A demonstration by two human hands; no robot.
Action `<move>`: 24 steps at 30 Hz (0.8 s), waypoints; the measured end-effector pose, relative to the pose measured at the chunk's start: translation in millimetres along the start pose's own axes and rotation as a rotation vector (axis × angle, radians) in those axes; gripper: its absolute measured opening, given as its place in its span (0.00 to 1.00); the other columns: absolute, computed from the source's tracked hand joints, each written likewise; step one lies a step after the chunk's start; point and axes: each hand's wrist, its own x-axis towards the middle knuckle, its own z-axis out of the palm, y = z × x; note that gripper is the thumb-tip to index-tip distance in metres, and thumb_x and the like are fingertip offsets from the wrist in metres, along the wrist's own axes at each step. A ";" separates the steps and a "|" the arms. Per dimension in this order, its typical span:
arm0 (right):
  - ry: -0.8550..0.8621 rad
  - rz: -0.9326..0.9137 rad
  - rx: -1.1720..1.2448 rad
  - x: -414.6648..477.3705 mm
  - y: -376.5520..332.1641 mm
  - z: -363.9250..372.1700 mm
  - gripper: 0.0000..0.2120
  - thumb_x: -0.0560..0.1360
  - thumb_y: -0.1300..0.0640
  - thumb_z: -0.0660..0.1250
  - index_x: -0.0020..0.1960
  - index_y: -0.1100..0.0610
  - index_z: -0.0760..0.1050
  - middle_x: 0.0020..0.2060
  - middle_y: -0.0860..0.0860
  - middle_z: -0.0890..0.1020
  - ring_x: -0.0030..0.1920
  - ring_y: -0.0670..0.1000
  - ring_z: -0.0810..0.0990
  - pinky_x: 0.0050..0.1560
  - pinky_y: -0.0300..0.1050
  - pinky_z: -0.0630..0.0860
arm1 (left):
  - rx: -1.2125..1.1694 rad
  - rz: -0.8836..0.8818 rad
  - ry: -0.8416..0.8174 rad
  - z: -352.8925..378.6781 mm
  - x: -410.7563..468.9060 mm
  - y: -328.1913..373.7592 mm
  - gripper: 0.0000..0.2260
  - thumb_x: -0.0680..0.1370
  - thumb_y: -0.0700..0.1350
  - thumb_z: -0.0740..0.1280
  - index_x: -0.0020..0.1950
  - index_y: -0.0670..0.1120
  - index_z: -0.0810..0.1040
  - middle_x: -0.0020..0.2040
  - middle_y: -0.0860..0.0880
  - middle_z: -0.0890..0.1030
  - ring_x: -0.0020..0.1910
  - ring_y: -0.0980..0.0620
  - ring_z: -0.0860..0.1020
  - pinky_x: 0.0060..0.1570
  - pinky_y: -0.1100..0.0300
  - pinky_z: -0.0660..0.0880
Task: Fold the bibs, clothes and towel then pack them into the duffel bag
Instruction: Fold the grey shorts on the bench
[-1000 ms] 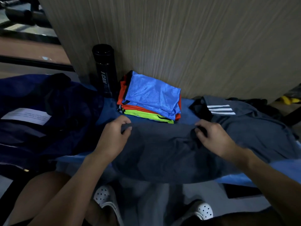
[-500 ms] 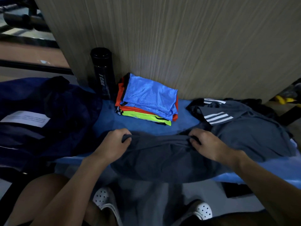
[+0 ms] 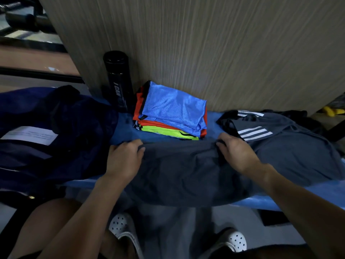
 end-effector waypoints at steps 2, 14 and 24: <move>0.012 0.065 -0.091 6.6 -5.1 -2.5 0.08 0.80 0.50 0.60 0.52 0.55 0.70 0.47 0.57 0.82 0.48 0.63 0.80 0.45 0.53 0.73 | -0.039 -0.018 0.077 -0.7 1.7 -1.1 0.05 0.82 0.45 0.63 0.49 0.47 0.76 0.40 0.46 0.82 0.44 0.41 0.80 0.49 0.53 0.64; 0.173 0.043 -0.230 -51.8 -24.1 18.2 0.20 0.77 0.45 0.53 0.57 0.57 0.74 0.51 0.56 0.77 0.51 0.60 0.76 0.52 0.55 0.67 | -0.073 0.236 0.139 23.6 -21.8 13.1 0.14 0.78 0.46 0.58 0.60 0.44 0.78 0.55 0.43 0.78 0.51 0.39 0.76 0.52 0.43 0.76; -0.014 0.134 -0.247 -88.7 -40.2 50.3 0.35 0.81 0.38 0.38 0.76 0.61 0.61 0.76 0.62 0.62 0.75 0.60 0.62 0.73 0.61 0.56 | 0.273 0.153 -0.329 29.1 -24.8 -16.0 0.36 0.70 0.63 0.30 0.80 0.61 0.39 0.81 0.46 0.39 0.80 0.49 0.37 0.77 0.52 0.38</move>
